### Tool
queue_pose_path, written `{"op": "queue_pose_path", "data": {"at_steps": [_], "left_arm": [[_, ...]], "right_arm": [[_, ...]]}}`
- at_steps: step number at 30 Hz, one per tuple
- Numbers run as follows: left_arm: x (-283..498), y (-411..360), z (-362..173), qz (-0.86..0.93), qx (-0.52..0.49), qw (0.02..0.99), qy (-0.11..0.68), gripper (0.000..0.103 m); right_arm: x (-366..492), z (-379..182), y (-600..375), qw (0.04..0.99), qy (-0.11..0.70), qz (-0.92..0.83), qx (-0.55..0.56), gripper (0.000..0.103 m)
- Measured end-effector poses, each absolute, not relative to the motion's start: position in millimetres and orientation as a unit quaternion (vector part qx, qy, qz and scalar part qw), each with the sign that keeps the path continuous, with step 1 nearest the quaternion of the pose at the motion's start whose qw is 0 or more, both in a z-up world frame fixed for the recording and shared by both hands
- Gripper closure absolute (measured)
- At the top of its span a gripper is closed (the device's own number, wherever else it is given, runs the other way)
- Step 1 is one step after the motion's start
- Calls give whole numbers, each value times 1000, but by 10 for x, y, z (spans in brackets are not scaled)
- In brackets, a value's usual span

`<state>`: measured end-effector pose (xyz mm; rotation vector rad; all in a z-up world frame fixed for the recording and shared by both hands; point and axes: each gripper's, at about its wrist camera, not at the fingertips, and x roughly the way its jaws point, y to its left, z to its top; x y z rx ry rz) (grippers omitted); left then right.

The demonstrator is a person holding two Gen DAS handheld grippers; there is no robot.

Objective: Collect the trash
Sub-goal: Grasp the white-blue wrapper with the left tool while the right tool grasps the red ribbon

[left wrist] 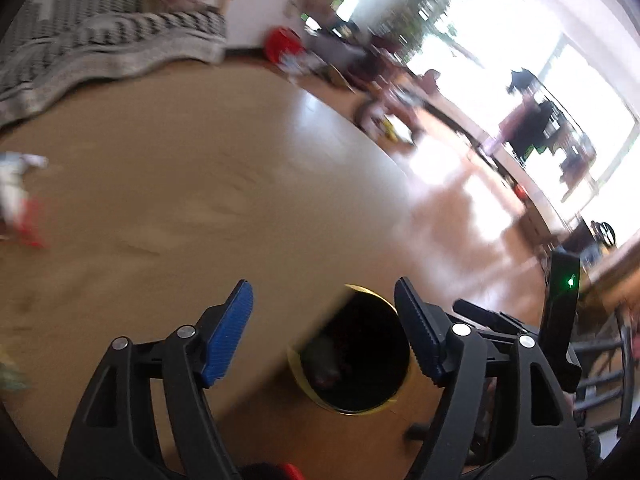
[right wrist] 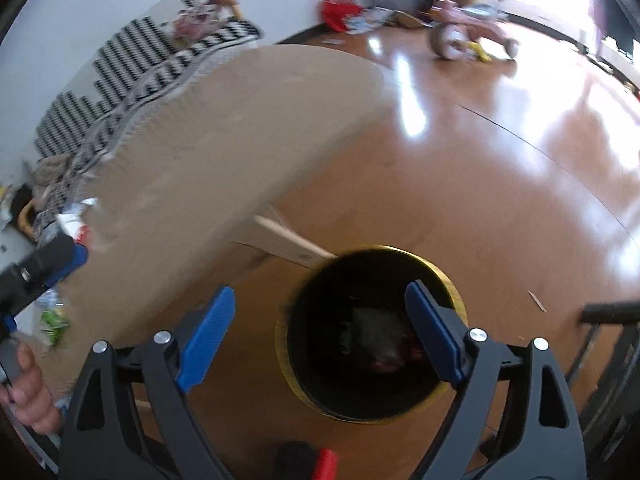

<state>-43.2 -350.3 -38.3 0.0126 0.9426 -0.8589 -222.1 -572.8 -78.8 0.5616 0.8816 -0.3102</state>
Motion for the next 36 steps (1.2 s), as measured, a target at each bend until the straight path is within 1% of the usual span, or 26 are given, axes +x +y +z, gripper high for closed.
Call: {"op": "queue_pose_path", "data": {"at_steps": [5,8,13,16,18,22,24,26,33,35,36], "left_arm": [[-23,-2307,-27,-292,12,869,400,20],[156,-1607,1,-223,9,893,391,18],[474,-459,-113,-110,-26,911,396,15],[623,48,-260,-63,-68,910,404,14],[766,255,-416,-47,-88,905,414,14],[928,482,-662,-25,-114,889,443,14],[1032,449,-748,-34,-148,876,458,13],[1186,451,-825,-33,-159,871,463,12],[1447,253,-1160,0,-122,859,497,11],[1470,234,-1218,8,-116,858,500,11],[1452,229,-1224,12,-110,861,496,11]], "right_arm": [[-1455,-419,-5052,877,417,-75,229,18],[-892,-243,-4470,882,423,-20,206,18],[-149,-88,-3622,885,433,32,170,18],[287,-179,-3108,881,447,53,144,18],[539,-279,-2855,881,457,54,111,18],[819,-518,-2583,883,466,43,44,18],[930,-639,-2540,879,474,39,35,18],[996,-728,-2517,878,477,31,25,18],[1165,-890,-2469,880,474,24,3,19],[1174,-884,-2489,882,471,25,3,24],[1170,-876,-2494,883,469,27,3,35]]}}
